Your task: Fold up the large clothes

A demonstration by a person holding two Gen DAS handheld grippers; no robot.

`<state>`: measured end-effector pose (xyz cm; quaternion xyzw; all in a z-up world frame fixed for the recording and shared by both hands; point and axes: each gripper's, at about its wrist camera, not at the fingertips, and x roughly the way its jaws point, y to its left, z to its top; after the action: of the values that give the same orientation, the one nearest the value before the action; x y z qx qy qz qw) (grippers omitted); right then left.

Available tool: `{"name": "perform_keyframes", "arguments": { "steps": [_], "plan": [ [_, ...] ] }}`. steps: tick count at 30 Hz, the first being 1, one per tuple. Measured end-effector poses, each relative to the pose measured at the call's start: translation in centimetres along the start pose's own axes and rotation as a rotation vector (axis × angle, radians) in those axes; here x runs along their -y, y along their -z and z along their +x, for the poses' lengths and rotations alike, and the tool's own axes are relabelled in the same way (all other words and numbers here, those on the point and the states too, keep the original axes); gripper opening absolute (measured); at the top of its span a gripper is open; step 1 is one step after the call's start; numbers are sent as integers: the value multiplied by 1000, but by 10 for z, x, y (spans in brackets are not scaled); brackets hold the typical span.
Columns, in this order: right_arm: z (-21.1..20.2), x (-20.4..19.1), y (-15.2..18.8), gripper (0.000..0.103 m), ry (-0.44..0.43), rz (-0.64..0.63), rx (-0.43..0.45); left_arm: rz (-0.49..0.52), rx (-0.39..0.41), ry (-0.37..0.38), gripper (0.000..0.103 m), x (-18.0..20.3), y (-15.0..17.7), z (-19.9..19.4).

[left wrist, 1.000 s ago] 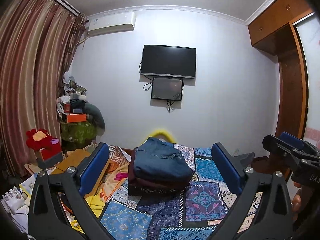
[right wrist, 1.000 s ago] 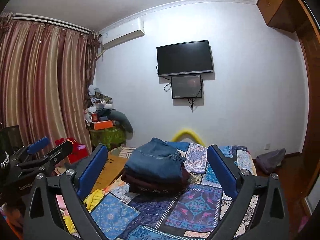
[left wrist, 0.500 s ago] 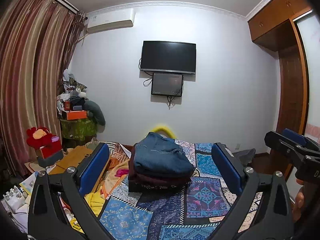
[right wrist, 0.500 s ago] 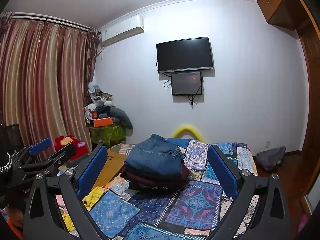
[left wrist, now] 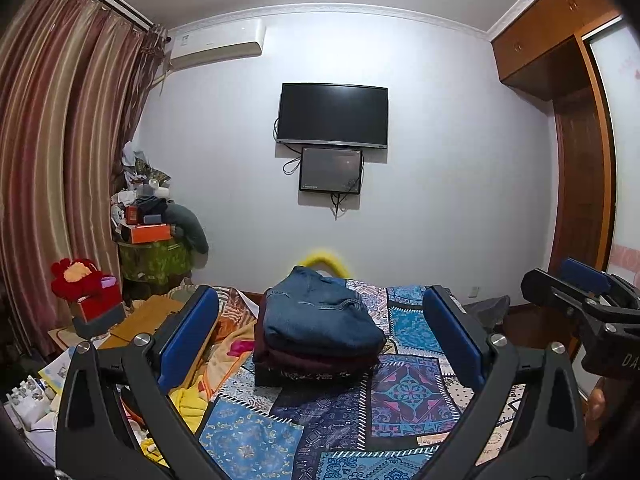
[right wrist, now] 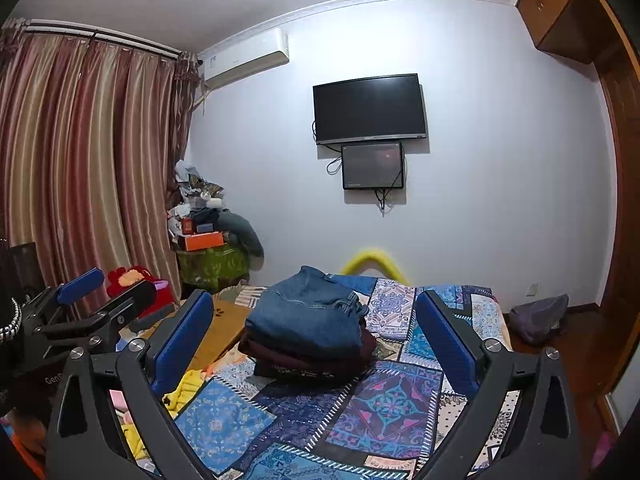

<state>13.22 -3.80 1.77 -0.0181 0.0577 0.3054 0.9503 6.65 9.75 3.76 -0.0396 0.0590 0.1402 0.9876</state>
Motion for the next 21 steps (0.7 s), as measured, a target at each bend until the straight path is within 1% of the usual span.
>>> {"name": "perform_keyframes", "arguments": {
  "steps": [12,21],
  "plan": [
    [1,0,2,102,0,-7,-3,6,-3,5,102,2,0,1],
    [-1,3,2,102,11,-5,5,-7,-20,41,102,2,1,5]
  ]
}}
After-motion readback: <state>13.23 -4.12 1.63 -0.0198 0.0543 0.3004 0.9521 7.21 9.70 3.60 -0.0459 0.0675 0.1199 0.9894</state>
